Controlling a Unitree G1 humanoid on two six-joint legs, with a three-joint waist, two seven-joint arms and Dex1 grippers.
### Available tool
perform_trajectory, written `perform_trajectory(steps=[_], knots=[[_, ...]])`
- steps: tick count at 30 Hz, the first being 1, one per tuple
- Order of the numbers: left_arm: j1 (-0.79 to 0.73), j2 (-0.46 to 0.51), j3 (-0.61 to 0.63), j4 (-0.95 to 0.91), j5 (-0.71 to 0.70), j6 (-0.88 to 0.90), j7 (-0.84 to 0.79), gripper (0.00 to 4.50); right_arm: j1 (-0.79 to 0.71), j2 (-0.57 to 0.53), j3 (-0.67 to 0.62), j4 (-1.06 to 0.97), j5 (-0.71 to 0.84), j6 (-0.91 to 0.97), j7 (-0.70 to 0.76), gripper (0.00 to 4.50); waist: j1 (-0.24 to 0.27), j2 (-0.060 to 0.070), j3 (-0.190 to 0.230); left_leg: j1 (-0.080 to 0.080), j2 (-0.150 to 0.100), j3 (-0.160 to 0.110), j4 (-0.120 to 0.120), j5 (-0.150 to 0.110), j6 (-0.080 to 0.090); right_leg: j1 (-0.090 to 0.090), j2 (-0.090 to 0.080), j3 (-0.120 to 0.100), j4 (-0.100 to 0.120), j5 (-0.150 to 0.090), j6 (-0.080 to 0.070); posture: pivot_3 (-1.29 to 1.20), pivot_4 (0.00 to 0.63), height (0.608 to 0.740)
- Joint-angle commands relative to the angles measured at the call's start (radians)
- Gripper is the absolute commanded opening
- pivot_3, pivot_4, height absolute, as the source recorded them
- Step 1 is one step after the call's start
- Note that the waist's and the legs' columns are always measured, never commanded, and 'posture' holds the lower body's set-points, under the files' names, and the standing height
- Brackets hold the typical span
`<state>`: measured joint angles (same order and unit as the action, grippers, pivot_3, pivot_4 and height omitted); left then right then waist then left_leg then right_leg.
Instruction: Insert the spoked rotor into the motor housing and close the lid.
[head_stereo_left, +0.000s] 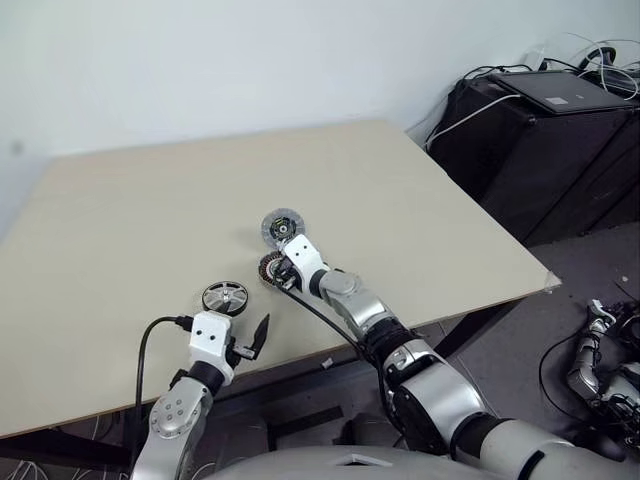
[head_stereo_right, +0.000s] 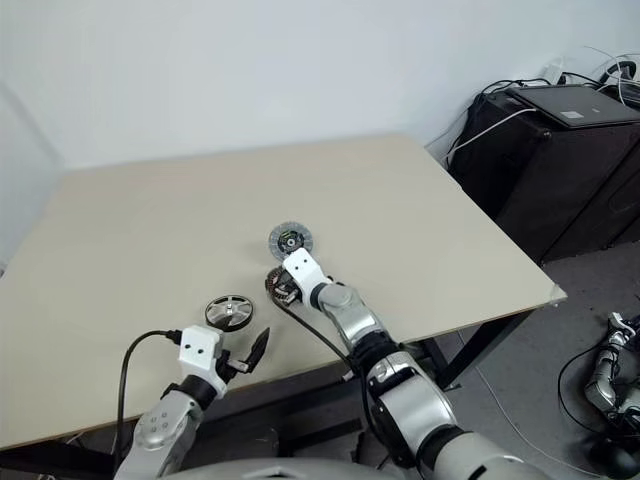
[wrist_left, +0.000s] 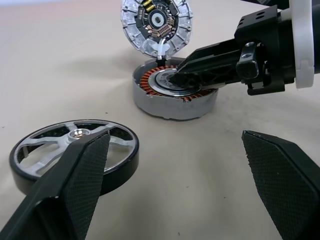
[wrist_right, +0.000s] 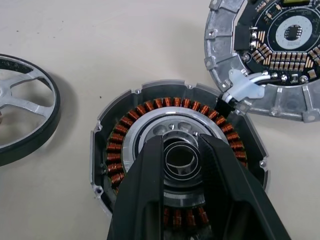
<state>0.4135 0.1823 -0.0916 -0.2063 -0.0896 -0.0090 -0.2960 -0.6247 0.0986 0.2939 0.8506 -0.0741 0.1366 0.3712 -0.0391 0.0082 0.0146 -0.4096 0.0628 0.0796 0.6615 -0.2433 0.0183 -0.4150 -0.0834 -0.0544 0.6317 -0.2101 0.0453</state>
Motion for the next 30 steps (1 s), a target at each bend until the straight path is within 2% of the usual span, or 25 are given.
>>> perform_trajectory(steps=[1, 14, 21, 25, 29, 30], knots=[[-0.003, -0.003, 0.004, -0.051, 0.002, -0.025, 0.008, 4.5, -0.042, 0.015, -0.021, 0.012, -0.001, -0.034, 0.001, 0.68, 0.0, 0.0, 0.0, 0.0, 0.0, 0.0, 0.0, 0.0, 0.0, 0.0, 0.0, 0.0, 0.0, 0.0, 0.0, 0.0, 0.0, 0.74], [0.011, -0.012, 0.003, -0.053, 0.002, -0.036, 0.023, 4.5, -0.098, 0.025, -0.041, 0.101, -0.004, -0.069, 0.002, 0.68, 0.0, 0.001, 0.0, 0.0, 0.0, 0.0, 0.0, 0.0, -0.001, 0.0, 0.0, 0.0, 0.0, 0.0, 0.0, 0.0, 0.0, 0.74], [0.004, -0.013, 0.001, -0.046, 0.001, -0.036, 0.022, 4.5, -0.092, 0.027, -0.053, 0.082, 0.002, -0.069, 0.021, 2.95, -0.001, 0.001, 0.0, 0.0, 0.0, 0.0, 0.0, 0.0, -0.001, 0.0, 0.0, 0.0, 0.0, 0.0, 0.0, 0.0, 0.0, 0.74], [-0.005, -0.014, -0.004, -0.039, 0.001, -0.034, 0.018, 4.5, -0.057, 0.031, -0.057, -0.016, 0.022, -0.055, 0.063, 2.95, -0.001, 0.001, 0.001, 0.0, 0.0, 0.0, 0.0, 0.0, 0.0, -0.001, 0.0, 0.0, 0.001, 0.0, 0.0, 0.0, 0.0, 0.74], [-0.013, -0.015, -0.006, -0.034, 0.002, -0.031, 0.013, 4.5, 0.019, 0.025, -0.056, -0.212, 0.04, 0.017, 0.076, 2.03, 0.002, 0.001, 0.001, -0.001, 0.0, 0.0, 0.0, 0.0, 0.0, -0.001, 0.001, 0.0, 0.001, 0.0, 0.0, 0.0, 0.0, 0.74], [-0.015, -0.015, -0.006, -0.033, 0.001, -0.031, 0.012, 4.5, 0.04, 0.022, -0.049, -0.259, 0.035, 0.039, 0.072, 1.65, 0.002, 0.001, 0.001, -0.001, 0.0, 0.0, 0.0, 0.0, 0.0, -0.001, 0.001, 0.0, 0.001, 0.0, 0.0, 0.0, 0.0, 0.74]])
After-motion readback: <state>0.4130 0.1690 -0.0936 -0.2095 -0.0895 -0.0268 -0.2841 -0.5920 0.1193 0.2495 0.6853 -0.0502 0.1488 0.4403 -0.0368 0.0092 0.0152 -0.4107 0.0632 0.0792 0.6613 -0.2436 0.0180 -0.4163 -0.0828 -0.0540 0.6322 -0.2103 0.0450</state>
